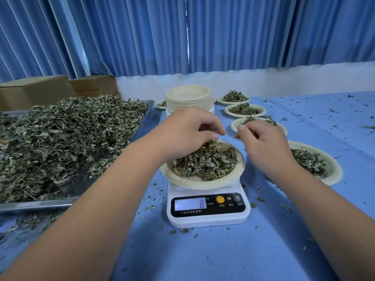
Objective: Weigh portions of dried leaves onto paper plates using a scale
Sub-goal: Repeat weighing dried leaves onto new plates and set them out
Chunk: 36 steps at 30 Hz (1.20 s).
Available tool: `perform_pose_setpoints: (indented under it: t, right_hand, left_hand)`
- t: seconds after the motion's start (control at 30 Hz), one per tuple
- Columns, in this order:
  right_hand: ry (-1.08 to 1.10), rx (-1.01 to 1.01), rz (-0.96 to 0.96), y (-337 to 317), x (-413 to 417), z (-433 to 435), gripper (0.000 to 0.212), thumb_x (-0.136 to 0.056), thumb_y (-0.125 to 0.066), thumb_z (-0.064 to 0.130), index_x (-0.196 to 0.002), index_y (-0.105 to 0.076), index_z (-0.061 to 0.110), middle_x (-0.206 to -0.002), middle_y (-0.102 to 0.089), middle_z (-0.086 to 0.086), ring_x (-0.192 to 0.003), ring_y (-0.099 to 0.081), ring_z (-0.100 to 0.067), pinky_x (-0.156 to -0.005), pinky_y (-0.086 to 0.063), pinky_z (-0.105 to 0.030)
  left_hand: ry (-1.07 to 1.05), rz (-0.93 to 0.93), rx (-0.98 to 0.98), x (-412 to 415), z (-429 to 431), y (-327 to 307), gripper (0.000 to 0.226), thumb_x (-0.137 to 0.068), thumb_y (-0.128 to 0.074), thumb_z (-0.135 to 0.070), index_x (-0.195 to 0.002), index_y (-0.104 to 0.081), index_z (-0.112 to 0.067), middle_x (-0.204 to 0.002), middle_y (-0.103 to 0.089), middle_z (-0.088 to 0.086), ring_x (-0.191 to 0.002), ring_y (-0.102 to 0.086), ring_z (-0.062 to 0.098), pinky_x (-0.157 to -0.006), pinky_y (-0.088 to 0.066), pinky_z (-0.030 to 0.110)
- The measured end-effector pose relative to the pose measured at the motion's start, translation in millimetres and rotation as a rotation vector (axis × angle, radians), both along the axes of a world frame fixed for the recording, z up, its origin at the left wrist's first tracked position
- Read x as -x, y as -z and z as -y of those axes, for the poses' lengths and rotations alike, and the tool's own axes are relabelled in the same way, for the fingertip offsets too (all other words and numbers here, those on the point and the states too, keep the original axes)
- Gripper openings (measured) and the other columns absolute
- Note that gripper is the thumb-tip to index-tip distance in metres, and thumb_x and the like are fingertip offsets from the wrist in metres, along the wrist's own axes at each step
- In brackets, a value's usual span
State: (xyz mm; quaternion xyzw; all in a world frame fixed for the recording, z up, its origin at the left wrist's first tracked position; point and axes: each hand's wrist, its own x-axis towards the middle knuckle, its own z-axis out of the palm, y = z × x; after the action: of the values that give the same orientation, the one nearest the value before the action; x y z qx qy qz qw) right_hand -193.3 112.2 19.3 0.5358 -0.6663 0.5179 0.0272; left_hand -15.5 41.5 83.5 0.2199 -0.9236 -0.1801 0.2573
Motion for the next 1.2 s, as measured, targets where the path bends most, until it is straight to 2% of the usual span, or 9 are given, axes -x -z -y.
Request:
perform_pose_setpoints:
  t: [0.1,0.27,0.4,0.57,0.67,0.8,0.93,1.1,1.2]
  right_hand:
    - [-0.009,-0.004,0.000,0.2,-2.2,-0.2,0.028,-0.097,-0.052,0.022,-0.074,-0.066,0.017,-0.071,-0.053,0.011,-0.073,-0.051,-0.003,-0.066,-0.036,-0.023]
    - [-0.023,0.004,-0.005,-0.9,-3.1,-3.5,0.030,-0.098,-0.051,0.021,-0.072,-0.066,0.016,-0.069,-0.053,0.012,-0.072,-0.051,0.000,-0.067,-0.037,-0.020]
    - [-0.029,-0.006,-0.017,-0.2,-3.0,-3.3,0.031,-0.098,-0.051,0.021,-0.074,-0.067,0.009,-0.071,-0.056,0.007,-0.075,-0.053,-0.004,-0.066,-0.036,-0.021]
    - [-0.020,-0.027,-0.032,-0.3,-2.9,-4.1,0.029,-0.098,-0.051,0.021,-0.077,-0.069,0.011,-0.074,-0.056,0.008,-0.072,-0.052,-0.002,-0.065,-0.035,-0.020]
    - [-0.019,-0.031,-0.018,-0.6,-4.2,-5.0,0.028,-0.097,-0.051,0.023,-0.073,-0.065,0.022,-0.076,-0.057,0.011,-0.072,-0.054,-0.003,-0.064,-0.035,-0.020]
    - [-0.003,-0.046,-0.038,-0.3,-5.6,-4.8,0.028,-0.098,-0.051,0.025,-0.076,-0.067,0.019,-0.077,-0.058,0.009,-0.071,-0.056,-0.006,-0.063,-0.036,-0.022]
    - [0.006,-0.058,-0.043,0.3,-6.2,-4.2,0.028,-0.098,-0.050,0.026,-0.077,-0.068,0.018,-0.079,-0.059,0.010,-0.071,-0.055,-0.004,-0.063,-0.036,-0.018]
    - [0.011,-0.056,-0.035,1.8,-5.9,-3.8,0.029,-0.097,-0.051,0.025,-0.075,-0.067,0.017,-0.078,-0.059,0.007,-0.070,-0.056,-0.006,-0.063,-0.037,-0.019]
    - [0.008,-0.045,-0.022,2.3,-6.2,-4.1,0.028,-0.097,-0.052,0.025,-0.073,-0.066,0.020,-0.076,-0.059,0.011,-0.070,-0.056,-0.004,-0.063,-0.036,-0.018]
  left_hand:
    - [-0.009,-0.084,-0.092,-6.7,-3.5,-2.4,0.020,-0.088,-0.069,-0.013,-0.085,-0.072,-0.032,-0.067,-0.064,-0.021,-0.063,-0.054,-0.009,-0.062,-0.038,0.005]
    - [-0.081,-0.251,-0.099,-34.2,0.4,-7.0,0.024,-0.088,-0.068,-0.010,-0.084,-0.071,-0.033,-0.080,-0.070,-0.015,-0.071,-0.060,-0.003,-0.074,-0.049,0.013]
    - [-0.249,-0.297,0.015,-73.0,14.3,-1.9,0.023,-0.089,-0.067,-0.014,-0.085,-0.070,-0.037,-0.079,-0.066,-0.026,-0.070,-0.057,-0.011,-0.065,-0.041,0.004]
    - [-0.553,-0.267,0.149,-116.1,36.0,3.2,0.018,-0.092,-0.064,-0.020,-0.088,-0.070,-0.036,-0.088,-0.062,-0.023,-0.065,-0.053,-0.008,-0.062,-0.039,0.016]
    - [-0.717,-0.199,0.182,-130.8,49.2,9.9,0.017,-0.093,-0.062,-0.018,-0.089,-0.067,-0.034,-0.095,-0.062,-0.011,-0.084,-0.053,0.008,-0.083,-0.042,0.024]
    - [-0.825,0.145,0.121,-136.4,58.1,20.5,0.019,-0.094,-0.060,-0.029,-0.111,-0.069,-0.028,-0.123,-0.062,0.004,-0.094,-0.059,0.025,-0.085,-0.048,0.036]
    - [-0.738,0.109,0.170,-119.3,50.2,24.7,0.021,-0.093,-0.058,-0.030,-0.111,-0.069,-0.027,-0.119,-0.061,0.002,-0.105,-0.057,0.025,-0.094,-0.047,0.041]
    - [-0.463,-0.108,0.239,-86.4,30.4,34.6,0.016,-0.091,-0.061,-0.020,-0.102,-0.072,-0.020,-0.095,-0.060,-0.006,-0.090,-0.057,0.014,-0.086,-0.042,0.026]
    - [-0.271,-0.093,0.270,-75.8,20.9,37.2,0.017,-0.092,-0.062,-0.021,-0.106,-0.071,-0.019,-0.096,-0.057,-0.008,-0.088,-0.055,0.011,-0.088,-0.044,0.030]
